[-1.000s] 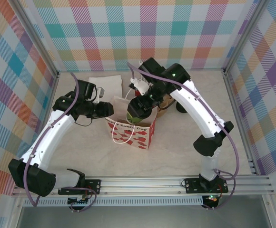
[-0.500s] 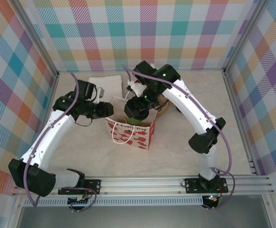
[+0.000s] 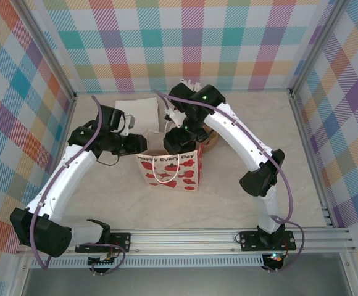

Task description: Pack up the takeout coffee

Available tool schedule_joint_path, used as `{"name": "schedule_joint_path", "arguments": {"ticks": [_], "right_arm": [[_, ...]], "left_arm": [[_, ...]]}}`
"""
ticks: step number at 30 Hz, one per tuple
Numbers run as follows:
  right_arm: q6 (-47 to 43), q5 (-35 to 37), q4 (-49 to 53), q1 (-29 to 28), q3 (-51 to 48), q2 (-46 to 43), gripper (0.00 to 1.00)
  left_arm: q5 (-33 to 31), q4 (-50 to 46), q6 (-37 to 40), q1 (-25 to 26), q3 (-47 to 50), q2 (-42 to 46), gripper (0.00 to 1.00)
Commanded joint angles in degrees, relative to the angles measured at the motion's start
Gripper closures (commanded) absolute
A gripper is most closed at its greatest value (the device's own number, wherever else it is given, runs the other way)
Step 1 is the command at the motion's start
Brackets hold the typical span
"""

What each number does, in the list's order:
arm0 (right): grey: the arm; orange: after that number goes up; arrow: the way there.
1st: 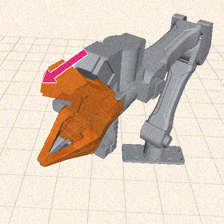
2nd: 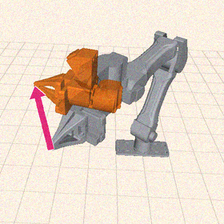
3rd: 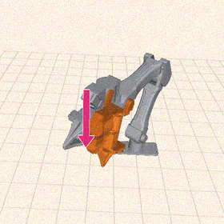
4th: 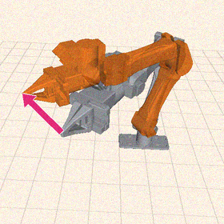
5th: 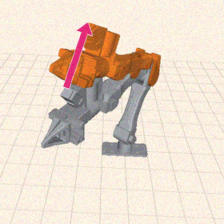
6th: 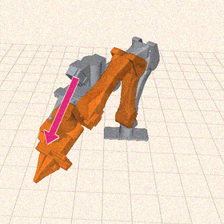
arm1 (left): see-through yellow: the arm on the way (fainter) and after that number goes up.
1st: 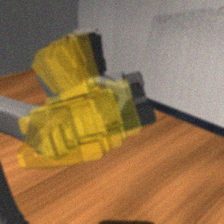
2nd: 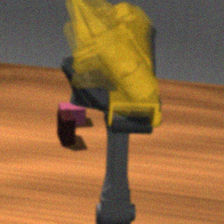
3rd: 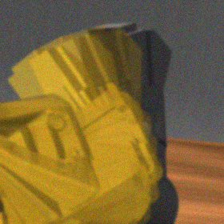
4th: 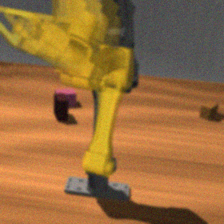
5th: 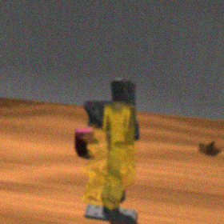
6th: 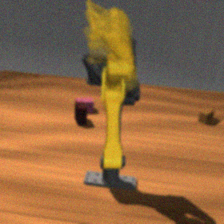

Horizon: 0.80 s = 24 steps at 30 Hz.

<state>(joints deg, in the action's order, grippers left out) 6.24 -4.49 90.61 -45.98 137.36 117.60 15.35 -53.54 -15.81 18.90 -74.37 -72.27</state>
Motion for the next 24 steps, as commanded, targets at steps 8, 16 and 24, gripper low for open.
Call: {"name": "schedule_joint_path", "arguments": {"ticks": [8,16,24], "right_arm": [[-4.5,-0.6,6.2,-1.4,-3.2,-3.2,0.13],[-4.0,0.2,5.2,-5.1,-3.5,-6.0,0.13],[-3.8,0.0,5.2,-8.4,-3.8,-6.5,0.13]], "left_arm": [[-2.1,0.8,-0.4,0.4,-1.1,0.4,0.66],[-1.5,0.5,0.2,0.3,-3.8,-2.2,0.73],[-2.1,0.2,1.3,0.4,-6.4,-5.3,0.73]]}}
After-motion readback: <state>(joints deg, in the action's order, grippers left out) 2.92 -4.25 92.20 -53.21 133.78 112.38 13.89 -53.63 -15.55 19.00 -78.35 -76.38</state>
